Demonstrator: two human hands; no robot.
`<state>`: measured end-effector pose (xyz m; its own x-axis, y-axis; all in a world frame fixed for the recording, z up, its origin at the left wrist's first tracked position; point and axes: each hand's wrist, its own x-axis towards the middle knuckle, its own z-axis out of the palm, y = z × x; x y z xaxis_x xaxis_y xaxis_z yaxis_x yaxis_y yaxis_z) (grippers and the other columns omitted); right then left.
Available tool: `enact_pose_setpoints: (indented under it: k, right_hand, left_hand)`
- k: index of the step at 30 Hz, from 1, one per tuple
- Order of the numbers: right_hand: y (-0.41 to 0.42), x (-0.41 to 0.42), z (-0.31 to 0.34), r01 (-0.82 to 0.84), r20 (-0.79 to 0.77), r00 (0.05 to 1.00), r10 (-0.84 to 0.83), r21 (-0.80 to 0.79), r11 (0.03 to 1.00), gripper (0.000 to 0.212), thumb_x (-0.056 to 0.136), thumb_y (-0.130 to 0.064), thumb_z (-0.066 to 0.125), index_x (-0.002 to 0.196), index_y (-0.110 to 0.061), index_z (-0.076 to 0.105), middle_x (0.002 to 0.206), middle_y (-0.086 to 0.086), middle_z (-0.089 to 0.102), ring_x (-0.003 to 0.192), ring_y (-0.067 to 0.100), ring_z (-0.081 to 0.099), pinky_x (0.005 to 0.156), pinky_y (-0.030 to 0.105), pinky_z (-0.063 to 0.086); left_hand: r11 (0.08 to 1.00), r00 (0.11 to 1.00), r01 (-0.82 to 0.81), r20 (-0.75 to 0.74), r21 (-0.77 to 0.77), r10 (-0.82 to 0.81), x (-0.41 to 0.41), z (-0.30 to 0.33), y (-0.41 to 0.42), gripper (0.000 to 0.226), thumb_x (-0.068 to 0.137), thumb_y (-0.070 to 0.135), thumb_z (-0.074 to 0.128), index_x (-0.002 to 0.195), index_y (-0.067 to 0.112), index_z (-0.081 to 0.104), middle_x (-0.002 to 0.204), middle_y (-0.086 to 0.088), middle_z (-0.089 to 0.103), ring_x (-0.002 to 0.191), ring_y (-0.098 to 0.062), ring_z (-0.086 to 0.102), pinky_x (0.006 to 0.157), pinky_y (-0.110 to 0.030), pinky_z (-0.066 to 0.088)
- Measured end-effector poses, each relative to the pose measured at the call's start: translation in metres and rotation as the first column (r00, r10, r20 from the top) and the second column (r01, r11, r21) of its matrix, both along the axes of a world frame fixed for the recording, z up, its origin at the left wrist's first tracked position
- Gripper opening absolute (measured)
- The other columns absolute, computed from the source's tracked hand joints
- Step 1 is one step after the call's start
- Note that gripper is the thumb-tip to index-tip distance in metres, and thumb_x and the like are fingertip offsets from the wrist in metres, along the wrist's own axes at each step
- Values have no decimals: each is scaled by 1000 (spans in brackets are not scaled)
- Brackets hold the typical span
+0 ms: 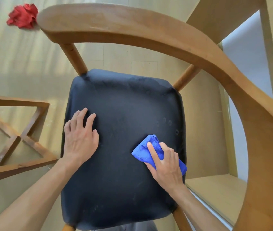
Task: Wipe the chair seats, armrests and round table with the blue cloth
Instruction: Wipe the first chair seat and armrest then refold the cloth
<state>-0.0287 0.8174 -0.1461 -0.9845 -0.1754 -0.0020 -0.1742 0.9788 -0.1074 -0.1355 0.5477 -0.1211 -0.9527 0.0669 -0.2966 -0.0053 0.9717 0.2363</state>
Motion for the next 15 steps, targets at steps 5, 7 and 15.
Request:
enact_pose_setpoints:
  k: [5,7,15]
  right_hand:
    - [-9,12,-4,137,41,990,-137,6,991,55,89,-48,56,138,-25,49,136,22,48,110,39,51,82,48,44]
    - [-13,14,-3,187,81,979,-189,27,982,56,89,-53,54,138,-28,46,133,23,50,108,39,51,82,48,43]
    - [5,-8,-2,33,17,999,-32,-26,999,54,85,-43,61,134,-28,45,108,13,53,78,31,55,63,38,47]
  left_hand:
    - [1000,1000,-24,10,-12,24,0,-7,-2,50,83,9,64,131,5,50,146,-21,37,137,-40,32,105,-55,29]
    - [1000,1000,-25,5,-20,25,2,-7,-2,48,85,10,61,131,5,51,146,-22,38,136,-41,32,105,-56,29]
    - [998,996,57,-71,-27,-59,-2,-9,0,54,85,22,40,137,7,49,149,-19,36,138,-39,32,108,-56,28]
